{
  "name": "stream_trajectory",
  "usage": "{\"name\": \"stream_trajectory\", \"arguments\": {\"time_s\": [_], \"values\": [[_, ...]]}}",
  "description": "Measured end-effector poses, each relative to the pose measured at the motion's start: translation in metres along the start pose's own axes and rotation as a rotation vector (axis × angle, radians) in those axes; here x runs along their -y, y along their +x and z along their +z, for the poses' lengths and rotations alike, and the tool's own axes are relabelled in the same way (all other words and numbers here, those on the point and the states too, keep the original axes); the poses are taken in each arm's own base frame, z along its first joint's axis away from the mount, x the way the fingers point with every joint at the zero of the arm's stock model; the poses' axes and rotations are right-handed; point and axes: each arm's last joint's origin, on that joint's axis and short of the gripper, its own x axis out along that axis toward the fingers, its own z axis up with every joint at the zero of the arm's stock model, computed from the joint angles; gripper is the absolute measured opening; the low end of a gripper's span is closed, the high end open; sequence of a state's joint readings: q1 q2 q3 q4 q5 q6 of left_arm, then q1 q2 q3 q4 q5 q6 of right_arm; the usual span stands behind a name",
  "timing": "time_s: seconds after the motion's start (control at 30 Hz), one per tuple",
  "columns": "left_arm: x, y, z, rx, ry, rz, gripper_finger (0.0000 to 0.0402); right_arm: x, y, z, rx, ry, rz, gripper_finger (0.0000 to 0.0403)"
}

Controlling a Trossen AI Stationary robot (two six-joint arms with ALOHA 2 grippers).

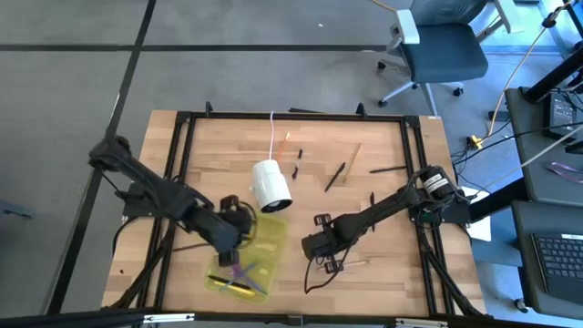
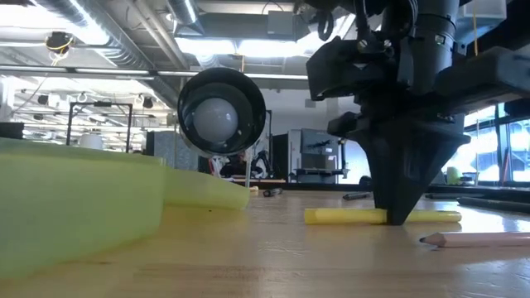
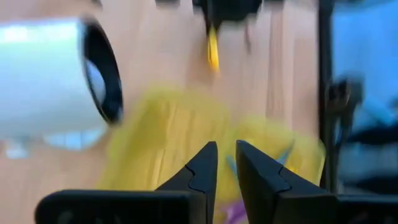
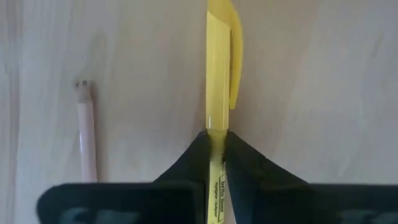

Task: Pick & place school supplies into a supply box
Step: Put the yellow pen into the supply box

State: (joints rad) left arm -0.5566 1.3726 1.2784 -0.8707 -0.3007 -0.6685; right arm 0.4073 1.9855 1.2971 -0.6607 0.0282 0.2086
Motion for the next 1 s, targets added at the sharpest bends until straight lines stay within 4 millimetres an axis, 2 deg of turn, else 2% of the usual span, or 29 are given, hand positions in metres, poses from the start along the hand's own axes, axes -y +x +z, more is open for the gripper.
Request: {"name": "stream_trajectory", "arguments": {"time_s": [0.1,0.2,0.33,0.53,0.63,0.8,1.0], "values": [[-0.007,-0.007,-0.005,0.171,-0.035,-0.034,0.0049,-0.001,-0.013,0.005,0.07,0.026,0.016,0.0038],[-0.01,-0.005,-0.01,0.333,-0.039,-0.094,0.0047,-0.001,-0.028,0.008,0.139,0.06,0.004,0.0039],[-0.014,0.01,-0.021,0.501,-0.015,-0.18,0.0049,0.0,-0.049,0.014,0.262,0.122,-0.011,0.0037],[-0.02,0.032,-0.037,0.719,0.026,-0.235,0.0065,-0.001,-0.095,0.031,0.578,0.167,0.022,0.0044],[-0.025,0.039,-0.044,0.784,0.024,-0.253,0.0078,-0.001,-0.119,0.036,0.728,0.153,0.041,0.0042],[-0.031,0.044,-0.05,0.803,0.012,-0.251,0.0101,0.002,-0.148,0.041,0.929,0.187,-0.029,0.0041],[-0.031,0.039,-0.043,0.896,0.1,-0.2,0.0126,0.005,-0.164,0.052,1.124,0.228,-0.018,0.0043]]}}
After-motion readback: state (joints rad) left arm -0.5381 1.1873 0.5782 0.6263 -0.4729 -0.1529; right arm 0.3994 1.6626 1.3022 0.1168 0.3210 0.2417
